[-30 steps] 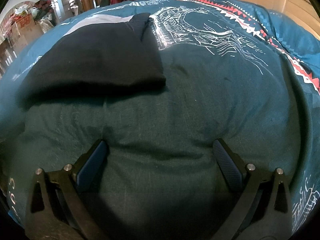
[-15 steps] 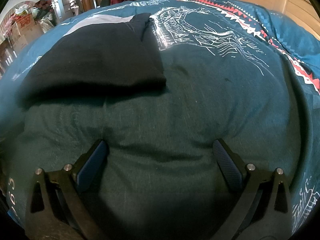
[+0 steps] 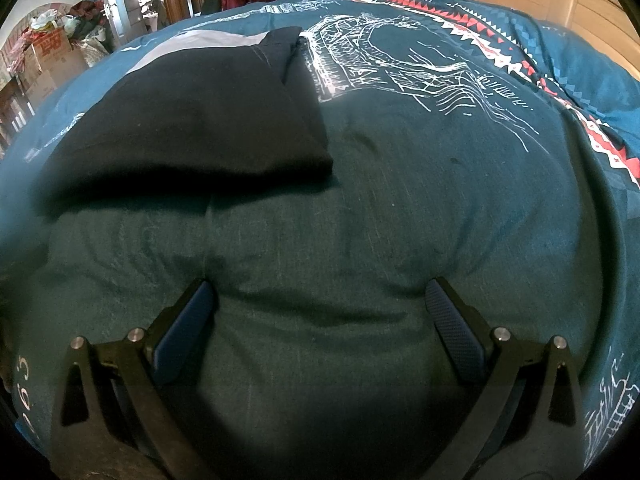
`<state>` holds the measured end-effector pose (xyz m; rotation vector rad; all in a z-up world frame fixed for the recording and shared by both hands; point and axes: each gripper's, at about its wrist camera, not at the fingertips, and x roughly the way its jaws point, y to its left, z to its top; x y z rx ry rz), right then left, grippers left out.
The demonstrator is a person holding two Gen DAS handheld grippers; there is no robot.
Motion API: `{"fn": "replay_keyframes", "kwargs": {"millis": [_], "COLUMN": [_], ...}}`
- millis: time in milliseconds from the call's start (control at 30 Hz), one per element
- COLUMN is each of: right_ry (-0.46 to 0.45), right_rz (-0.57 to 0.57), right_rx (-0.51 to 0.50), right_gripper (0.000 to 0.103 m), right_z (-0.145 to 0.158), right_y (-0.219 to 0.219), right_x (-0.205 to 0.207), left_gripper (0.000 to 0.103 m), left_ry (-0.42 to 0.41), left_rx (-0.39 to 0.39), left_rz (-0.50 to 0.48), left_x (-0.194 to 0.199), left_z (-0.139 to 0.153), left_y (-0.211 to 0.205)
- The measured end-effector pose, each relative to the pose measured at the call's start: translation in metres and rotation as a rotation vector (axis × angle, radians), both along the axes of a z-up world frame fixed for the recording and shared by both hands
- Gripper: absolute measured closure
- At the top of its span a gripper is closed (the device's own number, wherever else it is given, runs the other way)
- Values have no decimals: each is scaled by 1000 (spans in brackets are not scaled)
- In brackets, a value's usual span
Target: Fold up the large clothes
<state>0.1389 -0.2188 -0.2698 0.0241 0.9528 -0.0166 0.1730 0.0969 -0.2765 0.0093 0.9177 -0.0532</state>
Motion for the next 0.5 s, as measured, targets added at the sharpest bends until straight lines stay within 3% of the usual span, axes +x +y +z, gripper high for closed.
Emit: {"fn": "replay_keyframes", "kwargs": {"millis": [300, 400, 500], "right_ry": [15, -7, -43], "right_rz": [17, 41, 48], "right_rx": [-18, -48, -78], "right_gripper": [0, 0, 0], "right_z": [5, 15, 36], "right_y": [5, 9, 11], "right_x": [3, -2, -15], "left_gripper": [0, 0, 0], "left_ry": [1, -84, -190], "left_rx": [-15, 31, 39], "left_rz": [25, 49, 46], "left_x": [16, 11, 3], "left_z": [8, 31, 76], "left_y": [1, -2, -10]}}
